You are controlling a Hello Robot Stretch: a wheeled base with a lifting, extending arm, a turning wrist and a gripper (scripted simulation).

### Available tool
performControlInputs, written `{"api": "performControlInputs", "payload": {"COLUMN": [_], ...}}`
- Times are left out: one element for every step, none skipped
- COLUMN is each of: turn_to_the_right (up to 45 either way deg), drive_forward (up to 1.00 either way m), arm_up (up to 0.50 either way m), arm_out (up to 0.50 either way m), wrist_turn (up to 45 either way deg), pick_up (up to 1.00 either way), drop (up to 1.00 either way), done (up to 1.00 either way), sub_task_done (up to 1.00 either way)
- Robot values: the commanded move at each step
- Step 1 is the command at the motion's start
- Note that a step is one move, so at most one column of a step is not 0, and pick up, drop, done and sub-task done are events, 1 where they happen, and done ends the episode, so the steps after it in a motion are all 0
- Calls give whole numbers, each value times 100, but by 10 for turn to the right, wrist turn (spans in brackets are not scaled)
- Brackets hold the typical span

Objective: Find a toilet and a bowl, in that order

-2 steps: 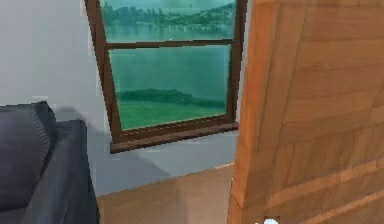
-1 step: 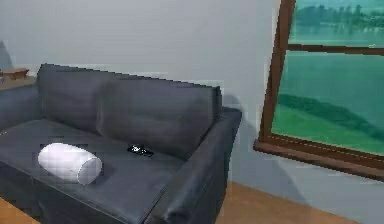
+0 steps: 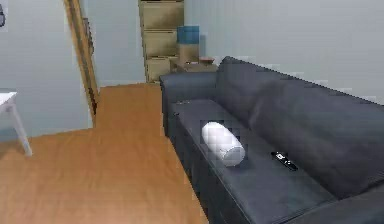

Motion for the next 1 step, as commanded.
{"api": "performControlInputs", "payload": {"turn_to_the_right": [-450], "drive_forward": [0], "arm_up": [0], "arm_out": [0], "wrist_turn": [0], "pick_up": [0], "drop": [0], "done": [0], "sub_task_done": [0]}}
